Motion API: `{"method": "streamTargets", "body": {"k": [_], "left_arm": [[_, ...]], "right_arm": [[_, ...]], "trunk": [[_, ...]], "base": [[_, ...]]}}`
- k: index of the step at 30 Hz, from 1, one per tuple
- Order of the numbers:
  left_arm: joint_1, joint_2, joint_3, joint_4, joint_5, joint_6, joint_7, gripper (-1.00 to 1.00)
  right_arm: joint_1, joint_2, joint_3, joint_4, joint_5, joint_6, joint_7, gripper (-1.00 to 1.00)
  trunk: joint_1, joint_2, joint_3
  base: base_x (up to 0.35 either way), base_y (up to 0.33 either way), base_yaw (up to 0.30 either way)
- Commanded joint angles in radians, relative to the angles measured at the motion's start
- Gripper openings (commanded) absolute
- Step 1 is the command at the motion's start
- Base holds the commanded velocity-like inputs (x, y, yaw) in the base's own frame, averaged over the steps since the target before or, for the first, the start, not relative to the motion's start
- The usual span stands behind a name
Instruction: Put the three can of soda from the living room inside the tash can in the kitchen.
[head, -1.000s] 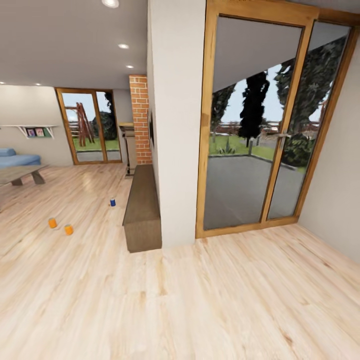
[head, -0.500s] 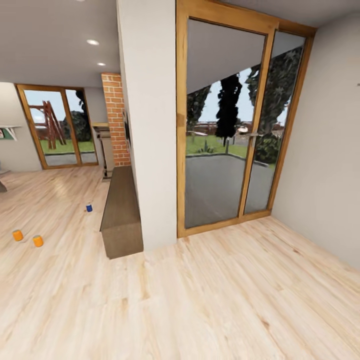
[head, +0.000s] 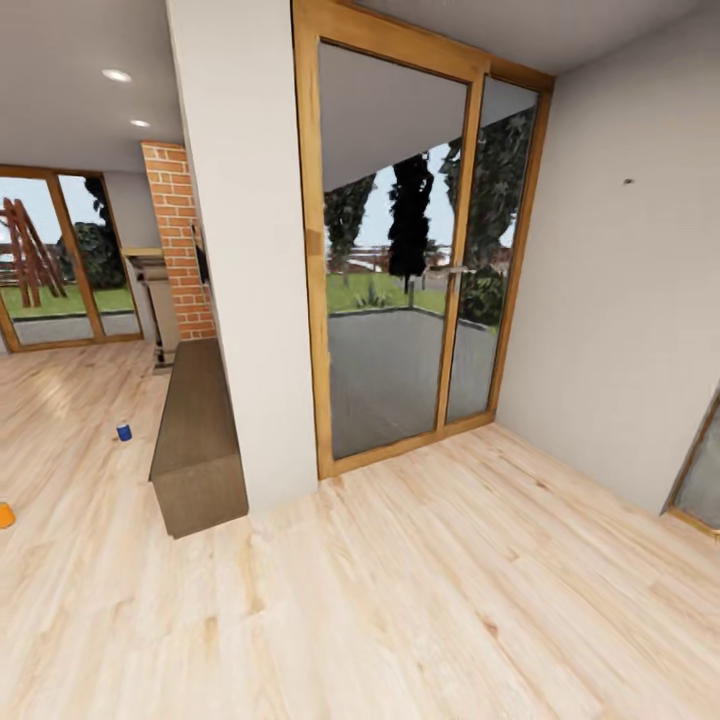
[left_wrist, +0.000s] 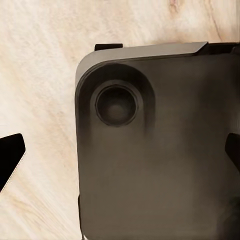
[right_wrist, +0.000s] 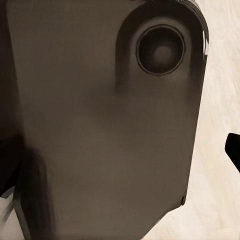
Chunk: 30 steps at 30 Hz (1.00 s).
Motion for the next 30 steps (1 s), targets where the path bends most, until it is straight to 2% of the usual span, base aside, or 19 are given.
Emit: {"method": "streamTargets", "body": {"k": [1, 30], "left_arm": [[0.0, 0.0, 0.0, 0.0, 0.0, 0.0, 0.0, 1.0], [0.0, 0.0, 0.001, 0.0, 0.0, 0.0, 0.0, 1.0]], "right_arm": [[0.0, -0.001, 0.0, 0.0, 0.001, 0.0, 0.002, 1.0], [0.0, -0.006, 0.003, 0.0, 0.005, 0.0, 0.009, 1.0]], "trunk": [[0.0, 0.0, 0.001], [0.0, 0.0, 0.017]], "base": [[0.0, 0.0, -0.268], [0.0, 0.0, -0.257]]}}
